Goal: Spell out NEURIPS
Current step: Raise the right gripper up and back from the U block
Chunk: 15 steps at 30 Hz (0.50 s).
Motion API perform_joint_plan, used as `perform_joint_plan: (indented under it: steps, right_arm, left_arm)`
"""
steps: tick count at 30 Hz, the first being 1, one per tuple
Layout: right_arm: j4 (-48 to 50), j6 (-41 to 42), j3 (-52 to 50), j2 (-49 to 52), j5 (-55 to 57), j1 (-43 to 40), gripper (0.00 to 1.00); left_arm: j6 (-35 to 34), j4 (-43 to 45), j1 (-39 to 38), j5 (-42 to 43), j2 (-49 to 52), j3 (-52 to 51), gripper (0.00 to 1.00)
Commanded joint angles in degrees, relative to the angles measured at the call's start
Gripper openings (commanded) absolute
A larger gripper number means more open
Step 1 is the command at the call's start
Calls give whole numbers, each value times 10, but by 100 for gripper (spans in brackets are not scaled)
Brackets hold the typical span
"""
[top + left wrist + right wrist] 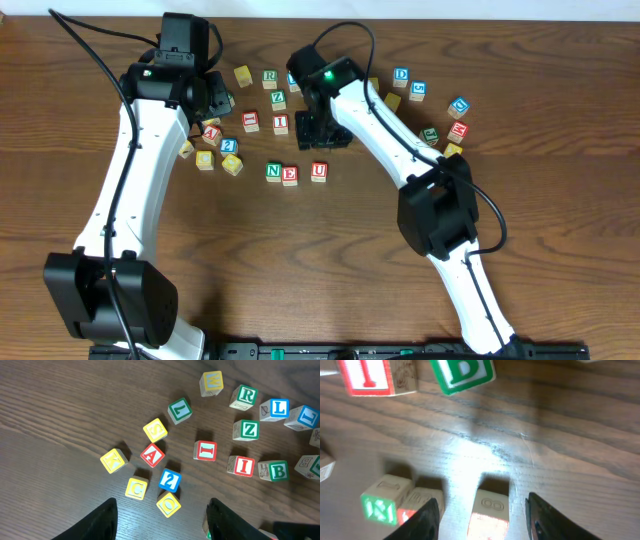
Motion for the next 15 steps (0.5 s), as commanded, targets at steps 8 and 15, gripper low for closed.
perform_joint_plan:
  steps: [8, 15]
  right_arm:
    - [-84, -23, 4, -11, -3, -43, 35]
    - [-46, -27, -82, -11, 8, -43, 23]
  left_arm:
    - [7, -4, 2, -7, 0, 9, 57]
    - [7, -4, 2, -7, 0, 9, 57]
